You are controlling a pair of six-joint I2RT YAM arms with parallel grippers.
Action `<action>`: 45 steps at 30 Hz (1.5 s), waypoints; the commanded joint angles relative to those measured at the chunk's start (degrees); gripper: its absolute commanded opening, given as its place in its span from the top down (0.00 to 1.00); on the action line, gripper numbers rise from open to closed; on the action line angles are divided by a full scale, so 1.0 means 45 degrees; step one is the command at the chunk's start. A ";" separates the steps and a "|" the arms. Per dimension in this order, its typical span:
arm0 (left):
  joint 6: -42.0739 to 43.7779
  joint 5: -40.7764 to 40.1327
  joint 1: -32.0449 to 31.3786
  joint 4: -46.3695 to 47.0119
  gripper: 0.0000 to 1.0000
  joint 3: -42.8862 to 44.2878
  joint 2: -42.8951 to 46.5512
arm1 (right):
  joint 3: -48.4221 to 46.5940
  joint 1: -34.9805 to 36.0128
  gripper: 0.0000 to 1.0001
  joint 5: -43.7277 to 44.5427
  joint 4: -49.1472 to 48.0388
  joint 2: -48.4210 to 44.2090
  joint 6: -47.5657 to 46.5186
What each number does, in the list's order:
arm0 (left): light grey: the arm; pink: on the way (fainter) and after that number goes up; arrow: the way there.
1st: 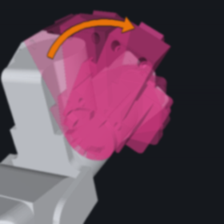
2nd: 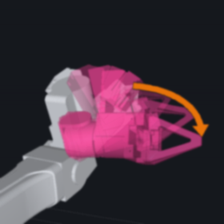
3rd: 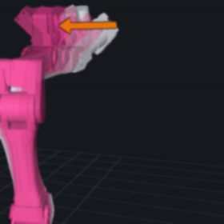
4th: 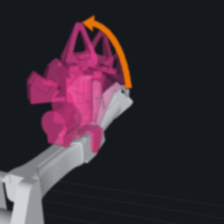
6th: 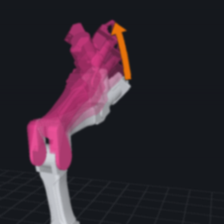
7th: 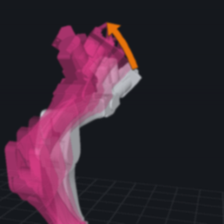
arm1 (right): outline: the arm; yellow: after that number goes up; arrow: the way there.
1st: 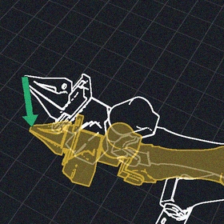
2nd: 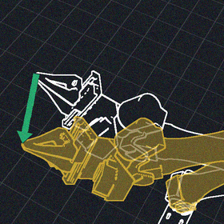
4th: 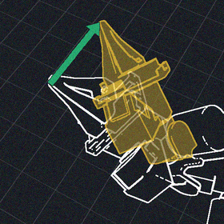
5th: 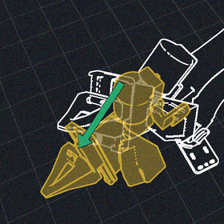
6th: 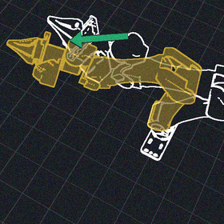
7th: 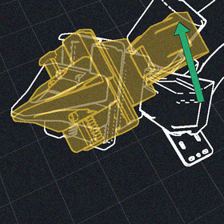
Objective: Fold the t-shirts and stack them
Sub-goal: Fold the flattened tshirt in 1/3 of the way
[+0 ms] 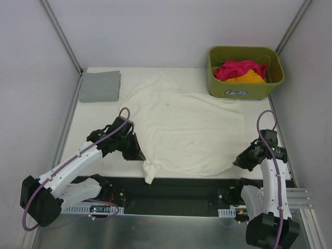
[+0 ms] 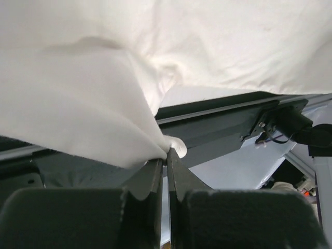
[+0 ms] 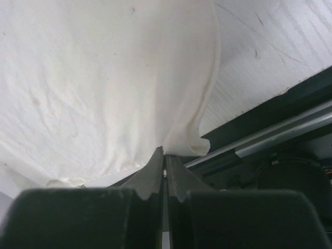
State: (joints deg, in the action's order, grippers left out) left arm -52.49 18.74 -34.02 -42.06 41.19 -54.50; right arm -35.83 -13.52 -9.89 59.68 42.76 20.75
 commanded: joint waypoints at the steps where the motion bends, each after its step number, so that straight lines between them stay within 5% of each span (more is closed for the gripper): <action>1: 0.1545 -0.0902 0.0469 0.1183 1.00 0.1604 -0.1361 | -0.1077 0.0094 0.98 -0.0206 -0.1190 0.0730 -0.0022; 14: 0.2347 -0.0415 0.3223 0.2980 1.00 0.3833 -0.3942 | -0.3344 0.0153 0.96 0.0733 -0.3631 0.3794 0.0075; 36: 0.3617 -0.1155 0.4845 0.3039 0.98 0.9084 -1.0110 | -0.6761 0.0504 0.91 0.1221 -0.6192 0.9908 -0.0958; 37: 0.3656 -0.1215 0.4865 0.3000 0.94 0.9340 -1.0425 | -0.6957 0.0543 0.89 0.1434 -0.6250 1.0201 -0.1056; 39: 0.4044 -0.1137 0.4943 0.3019 0.59 1.0293 -1.1436 | -0.7637 0.0563 0.84 0.1631 -0.6095 1.1081 -0.1251; 40: 0.4105 -0.1099 0.4982 0.2691 0.44 1.0667 -1.1753 | -0.7836 0.0563 0.58 0.1651 -0.5978 1.1315 -0.1407; 41: 0.4125 -0.0789 0.5098 0.2610 0.32 1.1000 -1.2027 | -0.8108 0.0582 0.42 0.1690 -0.5822 1.1453 -0.1505; 42: 0.4164 -0.0709 0.5157 0.2513 0.15 1.1390 -1.2300 | -0.8517 0.0621 0.34 0.1767 -0.5589 1.1551 -0.1603; 43: 0.4145 -0.0766 0.5196 0.2396 0.09 1.1490 -1.2284 | -0.8637 0.0679 0.18 0.1981 -0.5238 1.1494 -0.1836; 45: 0.4164 -0.1135 0.5197 0.2297 0.01 1.1046 -1.1741 | -0.8561 0.0952 0.06 0.2526 -0.5099 1.0873 -0.2033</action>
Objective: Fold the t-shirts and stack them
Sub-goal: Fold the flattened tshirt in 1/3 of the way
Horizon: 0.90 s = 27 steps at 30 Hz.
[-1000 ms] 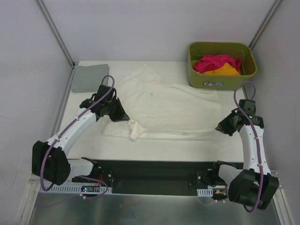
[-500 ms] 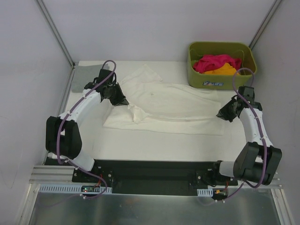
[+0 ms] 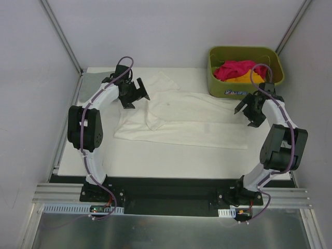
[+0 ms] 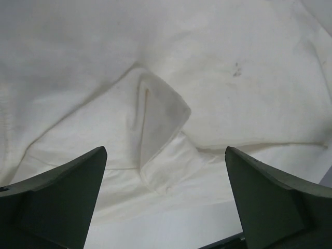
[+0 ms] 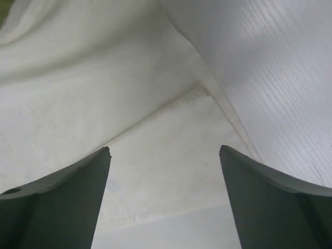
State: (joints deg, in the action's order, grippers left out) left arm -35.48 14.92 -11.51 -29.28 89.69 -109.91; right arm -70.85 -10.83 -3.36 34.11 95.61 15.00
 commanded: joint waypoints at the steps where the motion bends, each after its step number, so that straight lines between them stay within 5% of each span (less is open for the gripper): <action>1: 0.0385 -0.0462 0.0194 -0.0545 0.01 0.0013 0.0847 | -0.0392 0.0472 0.03 0.1310 0.0565 -0.1128 -0.1008; 7: 0.0152 -0.1068 0.0194 -0.0409 0.01 -0.2643 0.2489 | 0.1738 0.1117 0.03 0.0205 0.0118 -0.2477 -0.1323; 16: -0.0239 0.0220 0.0194 0.0275 0.01 -0.4324 0.1612 | 0.2990 0.1957 0.03 -0.0719 -0.0568 -0.1132 -0.1264; 27: -0.0610 -0.1068 0.0331 0.0510 0.01 -0.8694 0.3424 | 0.4863 0.1938 0.03 -0.0699 -0.0158 -0.1383 -0.1186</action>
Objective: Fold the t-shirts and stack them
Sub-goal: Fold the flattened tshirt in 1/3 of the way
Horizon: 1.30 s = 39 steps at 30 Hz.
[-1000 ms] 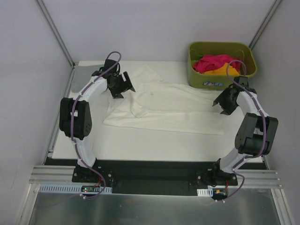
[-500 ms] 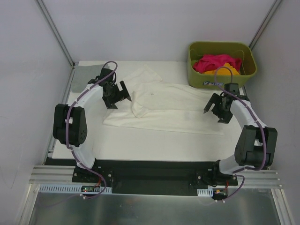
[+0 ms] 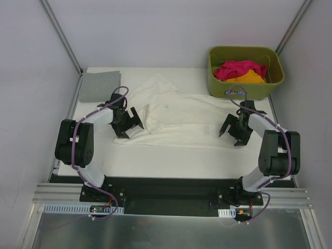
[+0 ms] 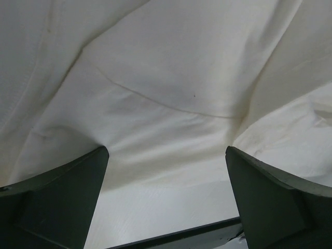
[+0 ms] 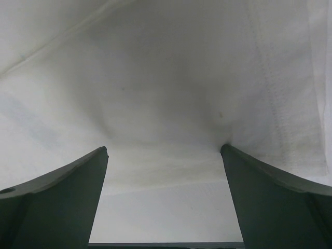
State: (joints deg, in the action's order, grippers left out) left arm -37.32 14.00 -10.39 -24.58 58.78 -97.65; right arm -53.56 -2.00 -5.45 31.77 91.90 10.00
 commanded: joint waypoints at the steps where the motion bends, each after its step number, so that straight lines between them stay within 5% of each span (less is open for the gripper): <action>1: -0.0222 -0.0884 0.0102 -0.0534 0.01 -0.2142 0.0896 | 0.1217 -0.0024 0.03 -0.0311 0.0420 -0.0964 -0.0093; 11: -0.1412 -0.0748 0.0103 -0.1158 0.01 -0.6263 0.5948 | 0.3659 -0.0024 0.03 -0.0664 0.1689 -0.4146 0.0239; 23: -0.1669 0.0972 -0.0132 -0.2155 0.01 -0.5879 1.0175 | 0.2820 -0.0005 0.03 -0.0780 0.2628 -0.6477 -0.0269; 28: -0.1239 -0.0314 -0.0385 -0.2155 0.01 -0.4550 0.9280 | 0.2957 -0.0005 0.03 -0.0995 0.2355 -0.6320 -0.0211; 39: 0.1572 -0.4574 -0.2358 -0.2272 0.06 0.0665 0.3090 | 0.3113 0.0015 0.03 -0.0898 0.2198 -0.6456 -0.0386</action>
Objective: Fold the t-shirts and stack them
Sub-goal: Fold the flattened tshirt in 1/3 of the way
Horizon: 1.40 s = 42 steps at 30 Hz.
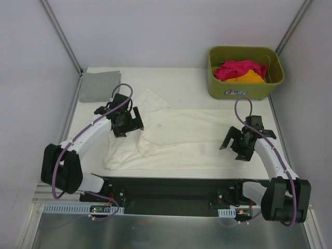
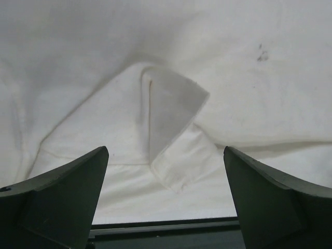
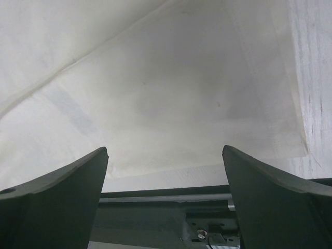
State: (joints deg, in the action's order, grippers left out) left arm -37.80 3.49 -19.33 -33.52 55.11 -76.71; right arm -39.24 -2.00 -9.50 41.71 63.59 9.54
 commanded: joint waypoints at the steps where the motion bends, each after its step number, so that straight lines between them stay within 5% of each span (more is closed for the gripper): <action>1: 0.1914 -0.2336 -0.0411 -0.0344 0.07 0.1773 -0.1954 | -0.0068 0.0015 0.03 0.0040 0.0007 -0.0167 -0.0362; 6: 0.2774 -0.2863 -0.0684 -0.0520 0.12 0.3473 -0.3986 | -0.0165 0.0015 0.03 0.0274 0.0066 -0.0069 -0.0401; 13: 0.3302 -0.3078 -0.1035 -0.1067 0.33 0.5057 -0.5628 | -0.0244 0.0015 0.03 0.0391 0.0086 -0.0050 -0.0460; 20: 0.3166 -0.2748 -0.1036 -0.1477 0.83 0.4942 -0.6041 | -0.0361 0.0015 0.03 0.0528 0.0223 -0.0147 -0.0597; 21: 0.3108 -0.2902 -0.1036 -0.1516 1.00 0.4882 -0.6040 | -0.0361 0.0015 0.03 0.0567 0.0242 -0.0167 -0.0616; 30: 0.2503 -0.4366 -0.0919 -0.1633 1.00 0.4921 -0.5396 | -0.0322 0.0015 0.03 0.0742 0.0281 -0.0245 -0.0675; 35: 0.2638 -0.3434 -0.0626 -0.1634 1.00 0.4998 -0.5142 | -0.0283 0.0015 0.03 0.0938 0.0320 -0.0343 -0.0772; 36: 0.2755 -0.3102 -0.0626 -0.1634 0.94 0.5057 -0.5122 | -0.0283 0.0015 0.03 0.0958 0.0320 -0.0304 -0.0772; 37: 0.2775 -0.2384 -0.0626 -0.1653 0.73 0.5135 -0.5025 | -0.0283 0.0015 0.03 0.0939 0.0301 -0.0246 -0.0753; 39: 0.2834 -0.1715 -0.0626 -0.1614 0.57 0.5136 -0.4927 | -0.0303 0.0015 0.03 0.0900 0.0242 -0.0167 -0.0772; 42: 0.2834 -0.1400 -0.0801 -0.1614 0.46 0.5214 -0.4810 | -0.0302 0.0015 0.03 0.0783 0.0125 -0.0050 -0.0753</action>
State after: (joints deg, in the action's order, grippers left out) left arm -25.43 -7.70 -22.28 -39.70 76.77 -101.82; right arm -39.24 -2.00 -6.37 41.89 63.40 6.94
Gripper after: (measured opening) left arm 0.484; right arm 0.966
